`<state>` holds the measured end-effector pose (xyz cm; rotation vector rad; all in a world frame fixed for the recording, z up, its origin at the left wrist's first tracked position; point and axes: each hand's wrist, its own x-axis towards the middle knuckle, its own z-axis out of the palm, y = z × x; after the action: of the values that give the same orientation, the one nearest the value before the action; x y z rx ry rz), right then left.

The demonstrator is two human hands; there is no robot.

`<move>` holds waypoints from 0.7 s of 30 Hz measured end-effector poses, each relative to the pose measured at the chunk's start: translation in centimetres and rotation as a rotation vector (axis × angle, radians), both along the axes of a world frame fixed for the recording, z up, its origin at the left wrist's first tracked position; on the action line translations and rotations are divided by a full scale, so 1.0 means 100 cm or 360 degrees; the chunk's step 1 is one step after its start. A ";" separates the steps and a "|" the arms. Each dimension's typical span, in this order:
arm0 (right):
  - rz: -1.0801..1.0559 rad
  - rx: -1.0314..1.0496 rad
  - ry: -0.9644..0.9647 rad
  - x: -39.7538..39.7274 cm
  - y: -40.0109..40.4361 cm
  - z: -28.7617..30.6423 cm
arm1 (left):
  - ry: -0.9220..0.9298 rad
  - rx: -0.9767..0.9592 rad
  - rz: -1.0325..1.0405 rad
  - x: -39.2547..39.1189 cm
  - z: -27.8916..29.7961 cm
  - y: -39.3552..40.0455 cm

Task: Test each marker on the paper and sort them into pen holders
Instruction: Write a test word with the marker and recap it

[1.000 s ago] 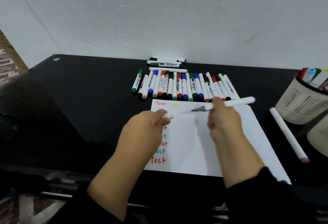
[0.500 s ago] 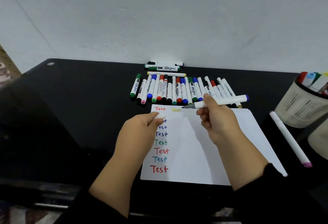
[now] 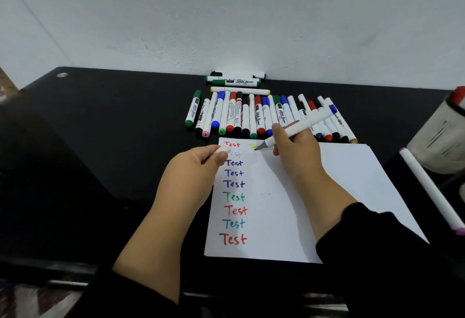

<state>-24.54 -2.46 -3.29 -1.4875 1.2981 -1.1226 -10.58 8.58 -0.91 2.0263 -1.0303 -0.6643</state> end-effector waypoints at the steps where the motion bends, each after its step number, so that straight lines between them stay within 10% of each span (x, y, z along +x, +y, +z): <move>1: 0.0012 -0.0011 0.0002 0.000 0.000 -0.001 | 0.0000 0.0013 -0.0003 0.000 -0.001 0.000; 21: 0.0067 -0.0049 0.0089 0.002 -0.001 -0.004 | 0.0025 -0.0016 -0.0023 -0.004 0.000 0.000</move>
<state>-24.38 -2.60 -3.72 -1.5716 1.2871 -1.0851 -11.00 8.59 -0.92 2.0039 -1.0378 -0.6804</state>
